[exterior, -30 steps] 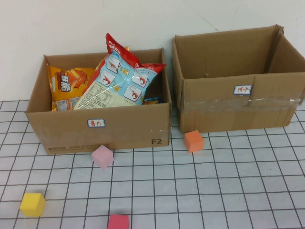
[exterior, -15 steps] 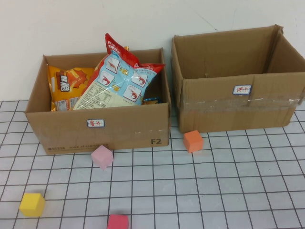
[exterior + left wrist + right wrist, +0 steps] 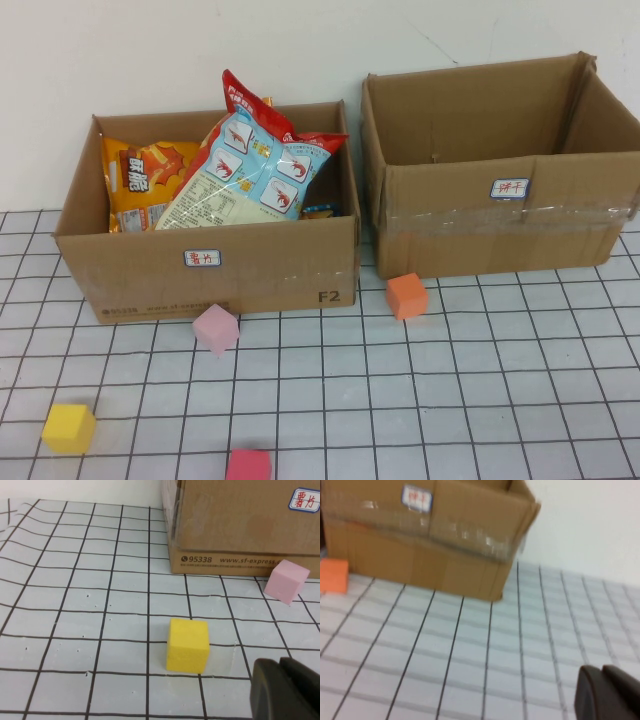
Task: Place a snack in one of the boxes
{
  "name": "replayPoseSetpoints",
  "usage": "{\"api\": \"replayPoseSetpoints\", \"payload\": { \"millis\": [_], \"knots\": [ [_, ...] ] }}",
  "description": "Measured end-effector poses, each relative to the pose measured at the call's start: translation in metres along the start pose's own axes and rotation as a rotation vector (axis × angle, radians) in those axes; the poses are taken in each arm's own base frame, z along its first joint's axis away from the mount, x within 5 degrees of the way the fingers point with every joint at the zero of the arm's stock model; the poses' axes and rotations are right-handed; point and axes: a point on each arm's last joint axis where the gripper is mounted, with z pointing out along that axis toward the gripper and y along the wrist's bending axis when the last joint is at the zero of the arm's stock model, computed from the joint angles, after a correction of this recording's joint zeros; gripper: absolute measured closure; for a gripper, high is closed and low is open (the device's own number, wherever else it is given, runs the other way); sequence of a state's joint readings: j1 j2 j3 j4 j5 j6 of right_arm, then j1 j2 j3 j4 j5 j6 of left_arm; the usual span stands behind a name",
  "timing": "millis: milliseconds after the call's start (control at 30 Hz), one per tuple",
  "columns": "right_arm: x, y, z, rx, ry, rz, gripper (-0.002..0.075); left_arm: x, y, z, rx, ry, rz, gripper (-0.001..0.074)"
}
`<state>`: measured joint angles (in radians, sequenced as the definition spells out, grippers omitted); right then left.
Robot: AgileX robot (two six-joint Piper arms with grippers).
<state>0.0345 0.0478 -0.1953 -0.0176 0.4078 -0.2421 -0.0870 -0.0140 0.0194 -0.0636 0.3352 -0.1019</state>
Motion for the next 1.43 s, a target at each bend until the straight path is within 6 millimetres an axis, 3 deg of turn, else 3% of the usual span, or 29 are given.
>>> {"api": "replayPoseSetpoints", "payload": {
  "millis": [267,1433],
  "knots": [
    [0.061,0.014,0.019,-0.01,0.131,0.125,0.0727,0.0,0.0,0.0,0.001,0.002,-0.004,0.0736],
    [0.061,0.012,0.019,0.017,0.131,0.192,0.0727,0.0,0.0,0.0,0.002,0.002,-0.011,0.0736]
  ]
}}
